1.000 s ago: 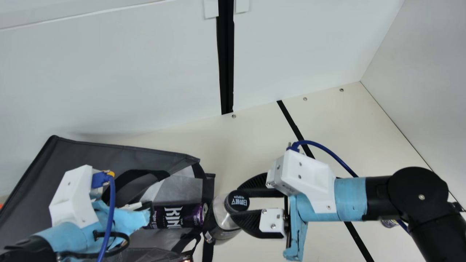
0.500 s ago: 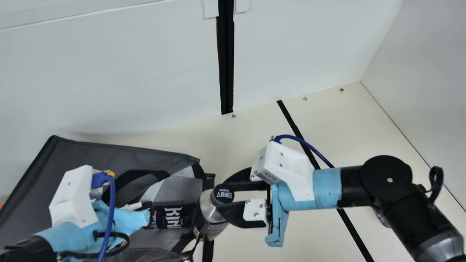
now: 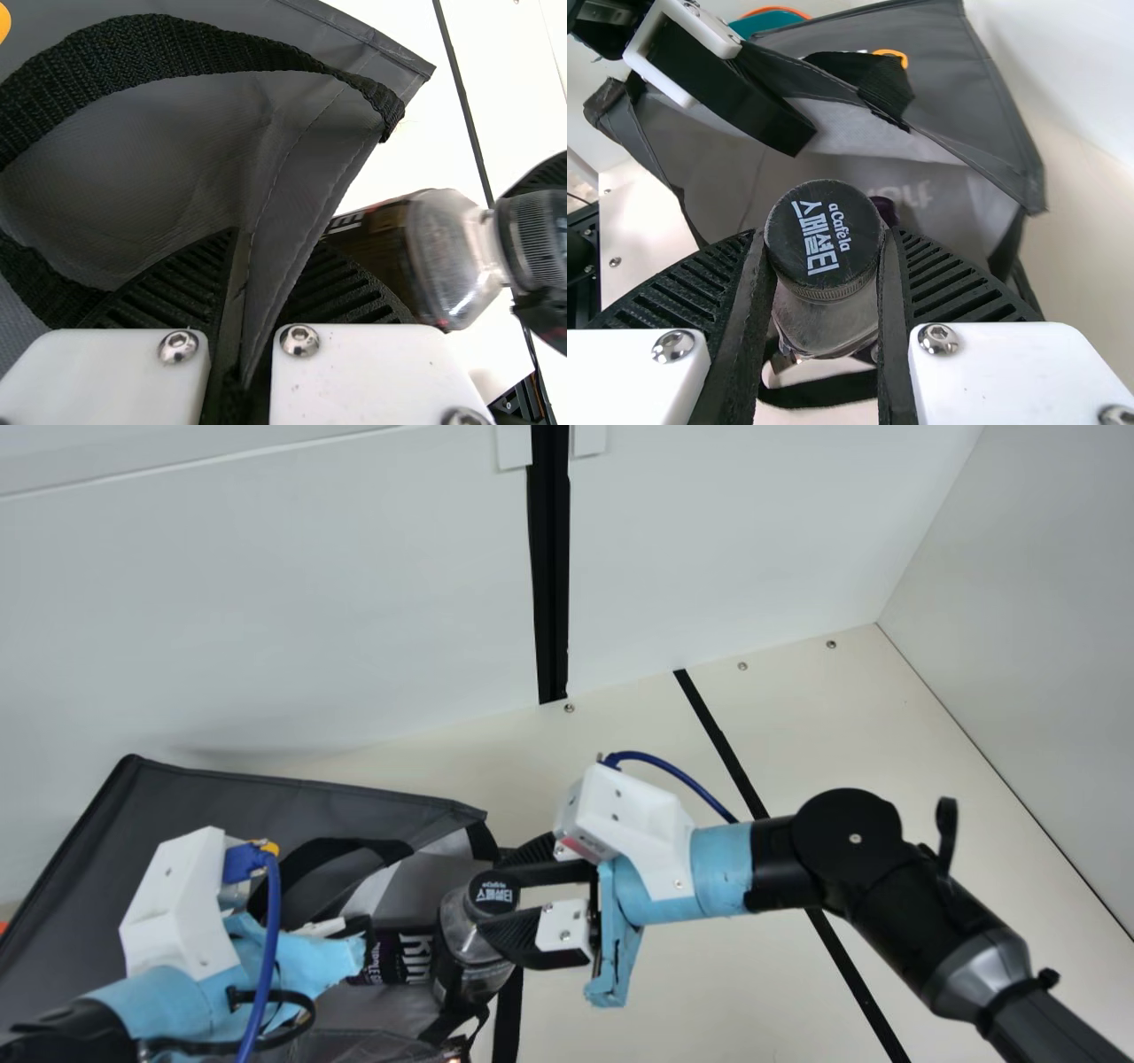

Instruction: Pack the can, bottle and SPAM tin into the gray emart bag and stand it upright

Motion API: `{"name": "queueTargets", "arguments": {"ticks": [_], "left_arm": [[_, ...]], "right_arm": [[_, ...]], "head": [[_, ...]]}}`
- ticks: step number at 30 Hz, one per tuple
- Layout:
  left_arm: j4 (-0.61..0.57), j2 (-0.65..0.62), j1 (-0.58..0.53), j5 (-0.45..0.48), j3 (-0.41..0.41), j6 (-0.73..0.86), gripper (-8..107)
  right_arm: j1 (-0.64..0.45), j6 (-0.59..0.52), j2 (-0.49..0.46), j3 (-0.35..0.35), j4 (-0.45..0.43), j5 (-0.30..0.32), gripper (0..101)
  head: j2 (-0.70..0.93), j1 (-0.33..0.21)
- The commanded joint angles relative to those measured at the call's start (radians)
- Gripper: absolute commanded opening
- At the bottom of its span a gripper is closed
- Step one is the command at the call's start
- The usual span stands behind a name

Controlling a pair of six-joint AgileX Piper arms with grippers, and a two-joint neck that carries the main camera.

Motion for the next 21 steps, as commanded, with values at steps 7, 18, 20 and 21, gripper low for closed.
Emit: {"name": "queueTargets", "arguments": {"ticks": [7,18,20,21], "left_arm": [[0.000,0.000,0.000,0.000,0.000,0.000,-8],[0.000,0.000,0.000,0.000,0.000,0.000,-8],[0.000,0.000,0.000,0.000,0.000,0.000,-8],[0.000,0.000,0.000,0.000,0.000,0.000,-8]], "right_arm": [[0.069,-0.024,0.069,-0.009,0.032,-0.047,0],[0.155,-0.048,0.179,-0.031,0.093,-0.116,0],[0.167,-0.052,0.201,-0.037,0.103,-0.128,0],[0.173,-0.053,0.212,-0.040,0.107,-0.134,0]], "head": [[-0.001,-0.023],[-0.001,-0.023],[-0.001,-0.023],[-0.001,-0.023]]}}
